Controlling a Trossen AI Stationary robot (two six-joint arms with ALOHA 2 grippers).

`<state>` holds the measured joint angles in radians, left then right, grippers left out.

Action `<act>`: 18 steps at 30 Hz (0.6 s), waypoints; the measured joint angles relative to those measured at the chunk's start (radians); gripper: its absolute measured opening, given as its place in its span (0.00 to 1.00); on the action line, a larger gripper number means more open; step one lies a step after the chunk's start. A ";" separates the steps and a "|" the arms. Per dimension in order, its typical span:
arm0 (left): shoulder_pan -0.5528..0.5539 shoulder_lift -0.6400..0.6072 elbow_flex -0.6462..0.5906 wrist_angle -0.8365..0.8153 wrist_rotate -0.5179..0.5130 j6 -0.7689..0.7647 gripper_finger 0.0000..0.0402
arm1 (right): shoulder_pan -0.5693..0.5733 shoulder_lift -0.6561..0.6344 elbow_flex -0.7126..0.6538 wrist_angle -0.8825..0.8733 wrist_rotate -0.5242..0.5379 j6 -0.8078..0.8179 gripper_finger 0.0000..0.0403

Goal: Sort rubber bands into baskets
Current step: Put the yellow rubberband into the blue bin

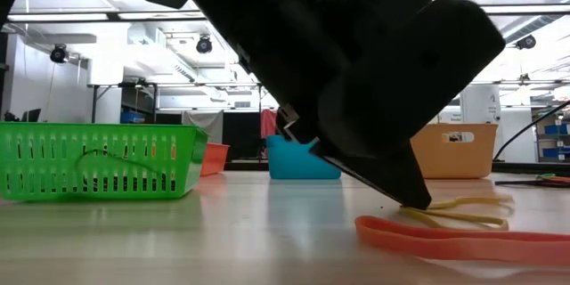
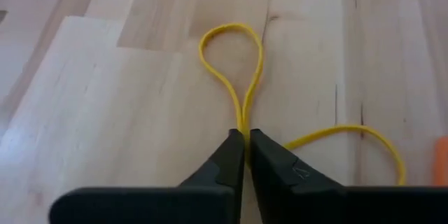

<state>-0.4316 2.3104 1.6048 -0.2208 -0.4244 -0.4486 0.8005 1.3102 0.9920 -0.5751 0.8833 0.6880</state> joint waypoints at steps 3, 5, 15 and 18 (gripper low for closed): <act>-0.002 -0.004 0.001 -0.006 -0.014 0.018 0.00 | 0.000 0.000 0.000 0.000 0.000 0.000 0.50; -0.003 -0.011 -0.001 -0.016 -0.024 0.030 0.00 | 0.000 0.000 -0.001 0.000 0.000 0.000 0.50; -0.026 -0.074 -0.002 -0.070 -0.153 0.048 0.00 | 0.000 0.000 -0.023 0.004 0.000 0.007 0.50; -0.031 -0.087 -0.002 -0.079 -0.172 0.050 0.00 | 0.000 0.000 -0.044 0.017 0.000 0.010 0.50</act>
<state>-0.4628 2.2234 1.6028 -0.2999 -0.5969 -0.3989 0.8005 1.3106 0.9479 -0.5576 0.8833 0.6975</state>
